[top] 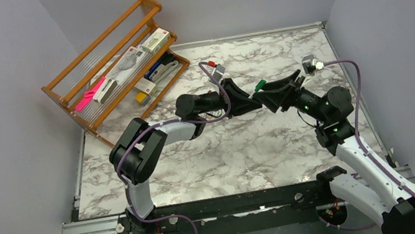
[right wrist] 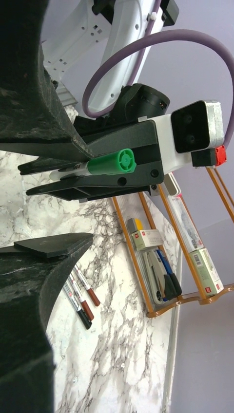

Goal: Insert the pens into the pen caps

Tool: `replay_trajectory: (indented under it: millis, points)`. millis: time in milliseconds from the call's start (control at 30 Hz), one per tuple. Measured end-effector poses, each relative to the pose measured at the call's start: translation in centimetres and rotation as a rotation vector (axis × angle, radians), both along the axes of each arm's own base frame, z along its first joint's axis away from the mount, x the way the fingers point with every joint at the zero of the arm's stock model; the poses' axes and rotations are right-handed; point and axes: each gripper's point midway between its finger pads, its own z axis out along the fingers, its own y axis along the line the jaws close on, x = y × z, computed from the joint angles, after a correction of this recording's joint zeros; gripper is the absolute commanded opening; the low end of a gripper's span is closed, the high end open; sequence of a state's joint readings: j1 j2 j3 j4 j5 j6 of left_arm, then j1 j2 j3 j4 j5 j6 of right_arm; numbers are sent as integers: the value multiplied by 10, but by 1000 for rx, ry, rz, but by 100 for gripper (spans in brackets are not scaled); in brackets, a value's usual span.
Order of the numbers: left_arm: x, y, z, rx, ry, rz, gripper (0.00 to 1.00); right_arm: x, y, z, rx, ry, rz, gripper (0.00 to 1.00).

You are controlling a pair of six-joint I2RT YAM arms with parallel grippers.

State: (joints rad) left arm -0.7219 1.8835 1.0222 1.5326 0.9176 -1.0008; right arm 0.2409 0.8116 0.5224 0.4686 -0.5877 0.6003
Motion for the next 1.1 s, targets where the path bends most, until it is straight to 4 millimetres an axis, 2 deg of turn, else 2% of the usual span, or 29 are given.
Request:
replay_trajectory:
  millis: [300,600,800,900,1100]
  points:
    - [1,-3,13,-21,-27,-17,0,-8,-2,-2,-37,-24,8,56]
    - [3,-4,7,-11,-21,-21,0,-15,-8,-7,-66,-26,-11,56]
    - [11,-1,7,-14,-15,2,0,-20,-8,-8,-69,-12,-8,55]
    - [14,0,8,-16,-14,11,0,-19,-7,-1,-68,-13,-4,55]
    - [14,1,3,-9,-6,16,0,-8,-4,26,-46,-47,-2,55]
